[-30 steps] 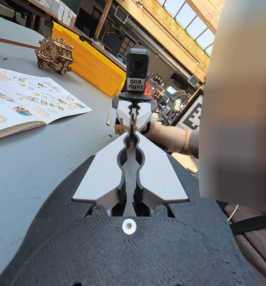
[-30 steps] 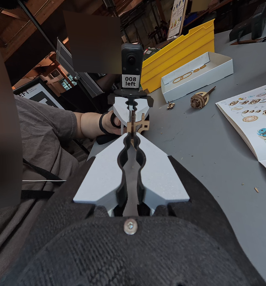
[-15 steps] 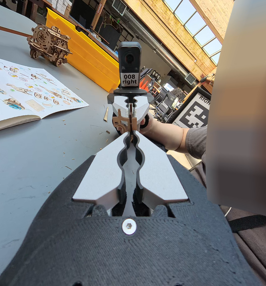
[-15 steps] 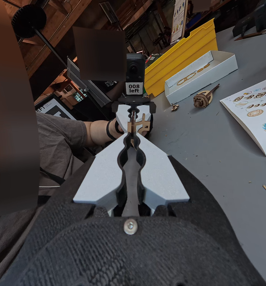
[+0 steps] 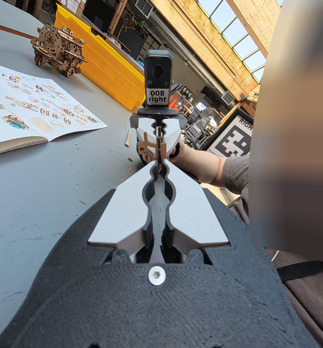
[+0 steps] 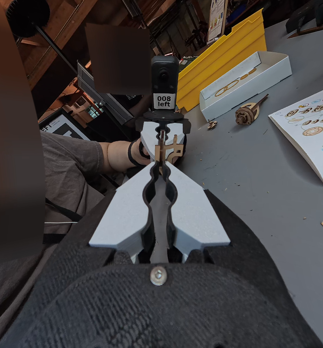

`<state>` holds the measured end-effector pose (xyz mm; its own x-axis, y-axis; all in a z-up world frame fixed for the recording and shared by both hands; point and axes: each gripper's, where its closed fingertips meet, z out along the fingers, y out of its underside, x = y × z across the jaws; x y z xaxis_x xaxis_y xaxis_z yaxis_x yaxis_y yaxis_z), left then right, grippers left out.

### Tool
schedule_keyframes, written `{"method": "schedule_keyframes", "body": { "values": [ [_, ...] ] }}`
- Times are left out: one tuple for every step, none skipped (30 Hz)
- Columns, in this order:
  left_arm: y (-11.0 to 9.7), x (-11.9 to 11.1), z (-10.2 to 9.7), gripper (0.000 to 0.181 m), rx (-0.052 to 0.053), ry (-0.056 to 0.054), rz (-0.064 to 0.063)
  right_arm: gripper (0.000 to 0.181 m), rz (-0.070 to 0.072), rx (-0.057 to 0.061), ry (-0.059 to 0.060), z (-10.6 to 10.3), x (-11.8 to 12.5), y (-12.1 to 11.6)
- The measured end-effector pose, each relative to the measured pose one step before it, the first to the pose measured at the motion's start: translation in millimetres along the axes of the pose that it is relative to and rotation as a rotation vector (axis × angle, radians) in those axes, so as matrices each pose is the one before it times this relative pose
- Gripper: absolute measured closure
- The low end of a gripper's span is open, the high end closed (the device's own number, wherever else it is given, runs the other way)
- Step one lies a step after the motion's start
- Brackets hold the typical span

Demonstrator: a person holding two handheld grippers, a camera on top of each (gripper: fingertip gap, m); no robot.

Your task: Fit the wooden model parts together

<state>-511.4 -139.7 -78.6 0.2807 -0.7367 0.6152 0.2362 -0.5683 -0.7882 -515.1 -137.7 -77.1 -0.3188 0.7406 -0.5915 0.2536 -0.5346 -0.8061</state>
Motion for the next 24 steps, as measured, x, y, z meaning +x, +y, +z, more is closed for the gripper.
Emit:
{"method": "schedule_keyframes", "body": {
  "values": [
    [0.21,-0.20,0.12,0.181,-0.0001,-0.0007,-0.0018,0.180,-0.0115,-0.0011,0.0050,0.03,0.07,0.33],
    [0.35,-0.30,-0.11,0.180,-0.0009,-0.0018,-0.0001,0.180,0.0011,-0.0034,0.0032,0.22,0.63,0.89],
    [0.28,-0.93,-0.13,0.181,-0.0005,-0.0054,-0.0005,0.180,0.0057,0.0021,0.0026,0.15,0.92,0.12],
    [-0.02,-0.39,-0.22,0.180,0.0020,0.0007,-0.0044,0.180,0.0095,-0.0023,-0.0048,0.59,0.11,0.84],
    [0.05,-0.09,-0.44,0.180,0.0025,0.0022,-0.0052,0.180,0.0165,-0.0037,-0.0055,0.62,0.45,1.07],
    [0.51,-1.00,-0.22,0.180,0.0005,-0.0044,-0.0047,0.180,0.0015,-0.0060,0.0053,0.40,0.98,1.04],
    [-0.24,-0.06,-0.27,0.180,0.0013,0.0022,-0.0026,0.180,-0.0080,-0.0054,-0.0003,0.73,-0.62,0.95],
    [-0.02,-0.38,-0.15,0.180,0.0014,-0.0008,-0.0020,0.180,-0.0026,-0.0004,0.0069,0.13,0.79,0.19],
    [-0.08,-0.56,0.02,0.180,0.0014,-0.0046,0.0009,0.180,-0.0001,0.0047,0.0031,-0.13,0.28,-0.52],
    [0.26,-0.21,0.19,0.180,-0.0010,-0.0033,0.0030,0.180,0.0057,-0.0018,-0.0025,-0.03,0.13,0.46],
    [0.42,-0.27,0.24,0.180,-0.0029,-0.0048,0.0035,0.180,0.0020,0.0025,0.0024,-0.16,0.62,-0.27],
    [0.21,-0.72,0.00,0.180,-0.0014,-0.0048,0.0011,0.180,-0.0065,0.0013,0.0079,0.04,0.79,-0.09],
    [0.38,-0.48,0.16,0.180,-0.0018,-0.0009,-0.0041,0.180,0.0016,-0.0025,0.0006,0.02,0.14,0.45],
    [0.19,0.10,0.03,0.180,-0.0004,0.0035,-0.0035,0.180,0.0037,0.0022,-0.0030,-0.12,-0.10,-0.23],
    [0.38,-0.11,0.24,0.180,-0.0028,0.0005,-0.0020,0.180,0.0035,-0.0024,0.0003,-0.09,0.32,0.44],
    [0.42,-0.32,0.21,0.180,-0.0023,-0.0026,0.0012,0.180,0.0013,-0.0015,-0.0007,0.04,0.01,0.19],
    [0.19,0.12,0.00,0.180,-0.0004,-0.0014,0.0022,0.180,-0.0067,-0.0009,0.0046,0.04,0.10,0.14],
    [0.41,-0.11,0.11,0.181,-0.0025,-0.0027,0.0017,0.179,0.0017,-0.0044,-0.0018,0.07,-0.13,0.66],
    [0.40,0.43,0.05,0.181,-0.0020,0.0026,-0.0010,0.180,0.0058,0.0005,-0.0053,0.00,-0.29,0.03],
    [0.35,-0.18,0.05,0.181,-0.0007,-0.0014,-0.0025,0.179,-0.0046,-0.0031,0.0044,0.28,0.34,0.36],
    [0.34,-0.15,-0.08,0.181,-0.0017,-0.0004,-0.0016,0.179,0.0015,-0.0026,-0.0023,0.01,-0.24,0.47],
    [0.11,0.07,0.04,0.181,-0.0002,-0.0004,-0.0003,0.179,-0.0018,-0.0001,0.0028,0.20,0.26,0.07],
    [0.20,-0.39,-0.12,0.181,-0.0006,-0.0037,0.0002,0.179,-0.0043,-0.0034,0.0040,0.20,0.17,0.48],
    [0.23,0.10,-0.01,0.181,-0.0015,0.0003,-0.0003,0.179,0.0005,-0.0008,-0.0014,0.04,-0.15,0.17]
  ]
}}
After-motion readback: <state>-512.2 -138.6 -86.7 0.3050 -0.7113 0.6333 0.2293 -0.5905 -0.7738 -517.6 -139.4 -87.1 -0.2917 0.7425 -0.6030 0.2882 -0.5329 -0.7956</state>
